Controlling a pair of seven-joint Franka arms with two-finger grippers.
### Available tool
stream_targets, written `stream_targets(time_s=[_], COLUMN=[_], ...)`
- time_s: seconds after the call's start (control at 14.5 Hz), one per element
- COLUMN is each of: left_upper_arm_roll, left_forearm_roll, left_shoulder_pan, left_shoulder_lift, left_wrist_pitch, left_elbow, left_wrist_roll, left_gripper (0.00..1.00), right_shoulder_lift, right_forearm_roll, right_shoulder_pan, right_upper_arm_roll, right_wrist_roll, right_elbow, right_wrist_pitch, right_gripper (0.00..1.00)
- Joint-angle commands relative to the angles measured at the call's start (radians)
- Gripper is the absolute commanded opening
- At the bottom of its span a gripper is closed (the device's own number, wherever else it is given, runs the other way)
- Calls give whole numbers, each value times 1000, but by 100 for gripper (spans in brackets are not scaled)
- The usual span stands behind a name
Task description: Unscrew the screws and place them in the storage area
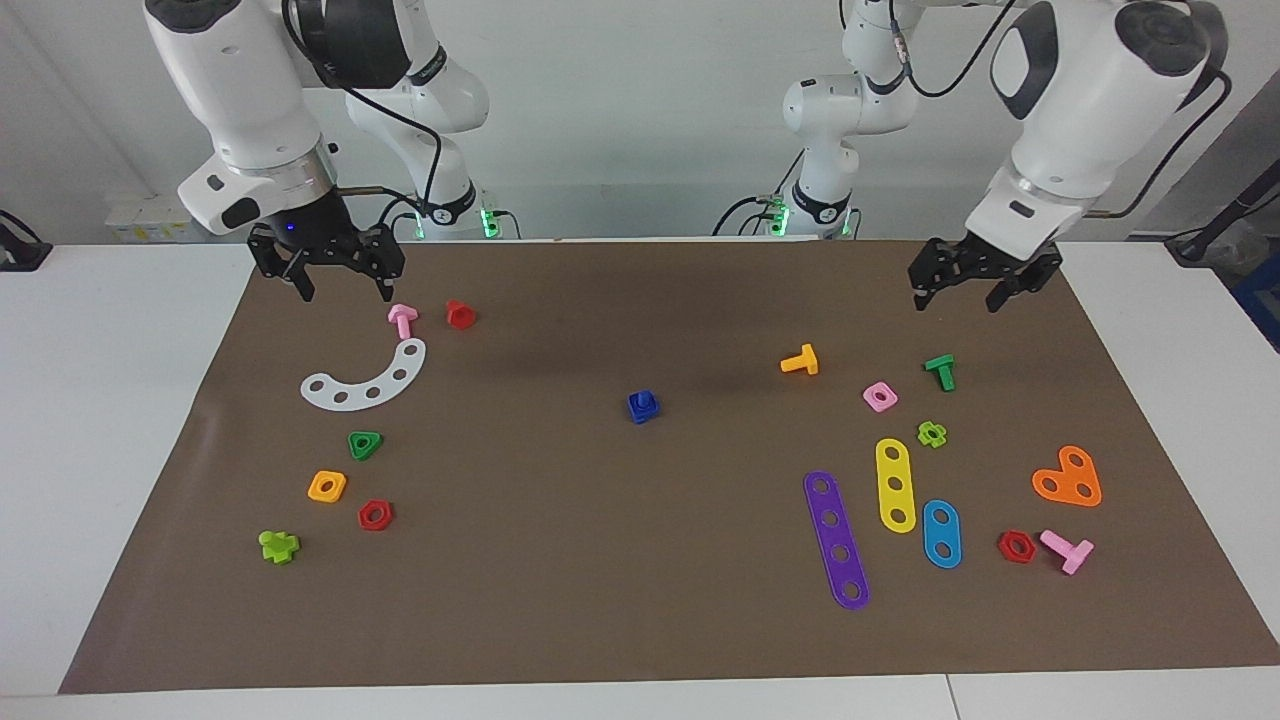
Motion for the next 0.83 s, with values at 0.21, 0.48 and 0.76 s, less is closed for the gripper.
stream_targets(time_s=[0.21,0.48,0.76], left_upper_arm_roll=[9,10,14], left_forearm_roll=[-45,-69,-56], left_shoulder_pan=[-231,-328,-412], left_shoulder_lift=[39,89,194], left_wrist_pitch=[296,436,557], left_elbow=[-166,-206,-203], left_wrist_roll=[-424,-569,-665], left_gripper=[95,95,92], right_shoulder_lift=[-14,-14,-14], right_forearm_roll=[19,19,19], right_shoulder_pan=[-9,-10,-10], right_upper_arm_roll=[5,5,5], right_wrist_roll=[15,15,15], right_elbow=[-18,-18,-18], right_wrist_pitch=[15,15,15], right_gripper=[100,100,100])
